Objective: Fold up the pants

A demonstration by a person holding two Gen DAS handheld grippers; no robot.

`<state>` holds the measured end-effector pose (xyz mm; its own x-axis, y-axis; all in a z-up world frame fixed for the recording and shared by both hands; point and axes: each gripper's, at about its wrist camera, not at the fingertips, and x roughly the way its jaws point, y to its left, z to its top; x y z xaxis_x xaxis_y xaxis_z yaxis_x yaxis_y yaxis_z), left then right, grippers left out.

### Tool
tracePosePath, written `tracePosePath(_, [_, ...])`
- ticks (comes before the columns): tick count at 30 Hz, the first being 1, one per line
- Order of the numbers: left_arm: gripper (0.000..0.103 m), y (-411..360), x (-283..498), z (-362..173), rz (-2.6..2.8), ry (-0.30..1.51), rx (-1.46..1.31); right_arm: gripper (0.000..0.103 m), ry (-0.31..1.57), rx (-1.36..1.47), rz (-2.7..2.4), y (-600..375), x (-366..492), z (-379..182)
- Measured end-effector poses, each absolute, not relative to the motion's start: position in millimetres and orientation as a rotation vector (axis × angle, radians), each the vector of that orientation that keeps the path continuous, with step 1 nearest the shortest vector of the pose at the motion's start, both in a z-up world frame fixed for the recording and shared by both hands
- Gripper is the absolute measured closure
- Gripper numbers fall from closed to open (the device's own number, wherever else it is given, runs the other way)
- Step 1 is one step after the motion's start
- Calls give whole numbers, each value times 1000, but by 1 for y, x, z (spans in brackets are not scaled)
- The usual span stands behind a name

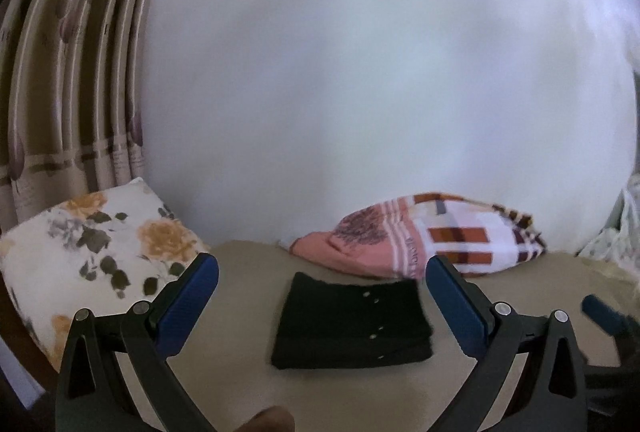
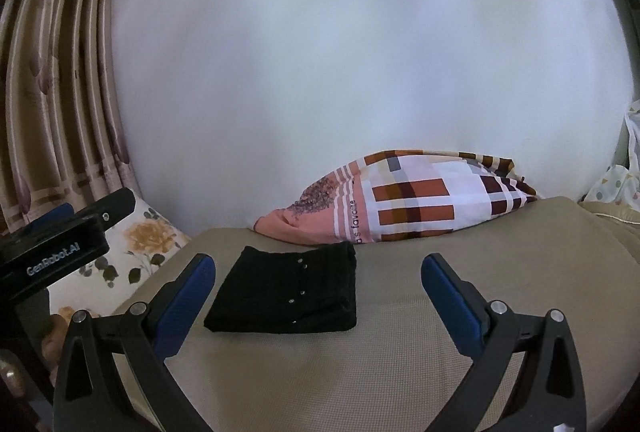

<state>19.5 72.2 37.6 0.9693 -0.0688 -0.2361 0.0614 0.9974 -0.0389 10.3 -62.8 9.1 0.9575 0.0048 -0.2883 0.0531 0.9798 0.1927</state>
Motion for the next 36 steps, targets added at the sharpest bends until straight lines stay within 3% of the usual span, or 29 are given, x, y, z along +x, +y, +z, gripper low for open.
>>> tracePosePath(6, [0, 89, 13, 41, -61, 224, -155, 1, 285, 187, -15, -60, 8, 12])
tracePosePath(36, [0, 72, 32, 13, -54, 349, -14, 1, 367, 181, -11, -54, 16, -1])
